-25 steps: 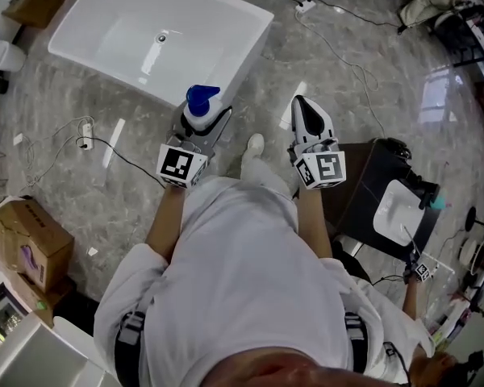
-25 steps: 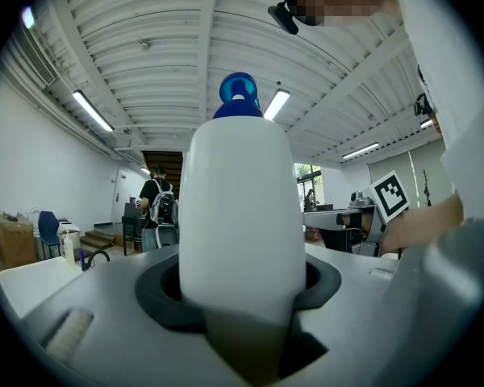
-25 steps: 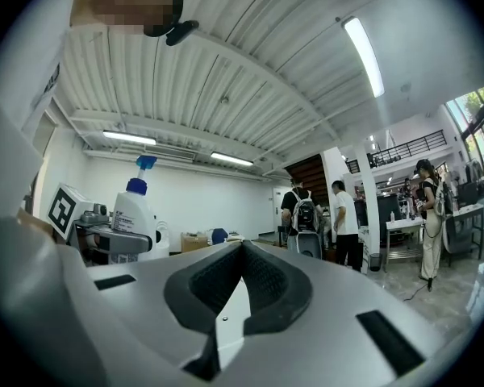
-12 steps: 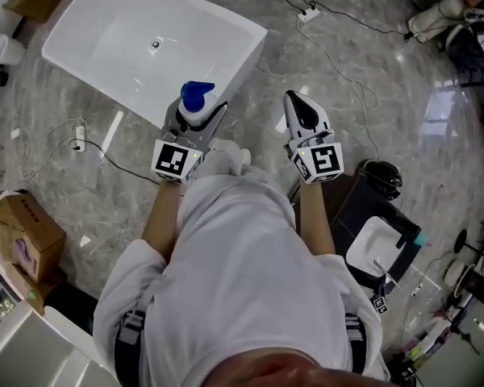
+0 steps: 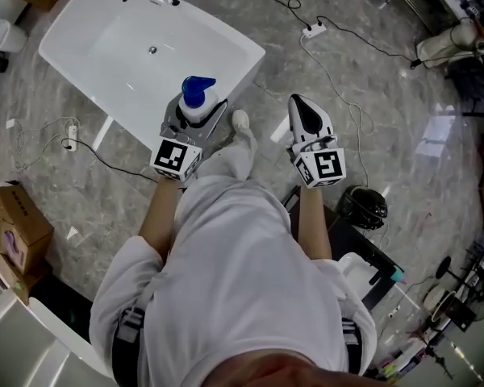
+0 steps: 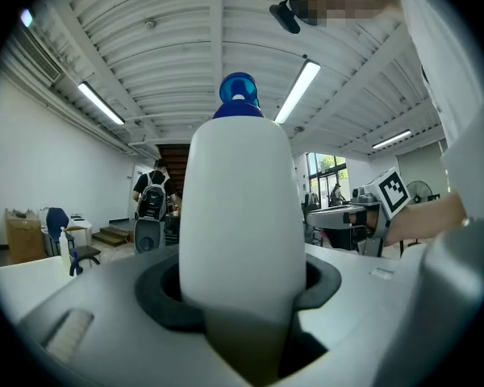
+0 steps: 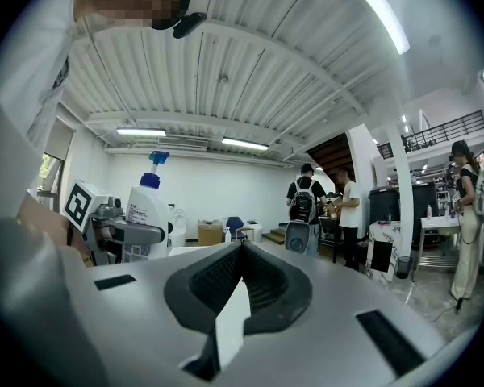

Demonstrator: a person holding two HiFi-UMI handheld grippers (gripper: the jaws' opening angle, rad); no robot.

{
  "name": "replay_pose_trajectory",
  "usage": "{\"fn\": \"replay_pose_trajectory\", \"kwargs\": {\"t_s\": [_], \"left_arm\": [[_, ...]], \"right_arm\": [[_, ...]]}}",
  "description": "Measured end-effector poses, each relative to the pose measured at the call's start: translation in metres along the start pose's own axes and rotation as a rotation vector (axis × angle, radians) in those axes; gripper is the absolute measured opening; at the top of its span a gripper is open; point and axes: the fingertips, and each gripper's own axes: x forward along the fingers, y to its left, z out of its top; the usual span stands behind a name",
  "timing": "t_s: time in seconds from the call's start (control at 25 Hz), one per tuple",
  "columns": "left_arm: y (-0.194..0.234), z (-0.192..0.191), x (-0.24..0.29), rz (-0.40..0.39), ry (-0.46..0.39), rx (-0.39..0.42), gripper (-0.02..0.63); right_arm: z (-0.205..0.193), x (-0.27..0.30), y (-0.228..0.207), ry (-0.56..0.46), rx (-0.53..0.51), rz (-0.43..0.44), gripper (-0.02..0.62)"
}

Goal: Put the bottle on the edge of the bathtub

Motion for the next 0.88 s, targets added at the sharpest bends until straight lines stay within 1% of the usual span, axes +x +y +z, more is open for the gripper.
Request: {"fn": "replay_pose_trajectory", "kwargs": {"t_s": [0.16,0.36,0.64,0.76,0.88], "left_arm": [[0.018,-0.001,0.040,0.037,-0.010,-0.017,0.242],[0.058,0.007,0.097,0.110,-0.015,-0.031,0.244],[0.110,0.015,0.140,0.204,-0.051,-0.056,0.244],[0.127,0.017,0.153,0.234,-0.059,-0.050,0.244],[0.145,0.022,0.163,0.280,-0.093,-0.061,0.242]], "right_arm": [[0.003,0.036,-0.037,0.002,-0.012,0.047,0.002],[0.013,0.100,-0.081,0.016,-0.021,0.135,0.002],[0.013,0.172,-0.107,0.033,-0.030,0.259,0.002],[0.016,0.199,-0.112,0.036,-0.034,0.313,0.002],[0.019,0.226,-0.115,0.023,-0.052,0.371,0.002]]}}
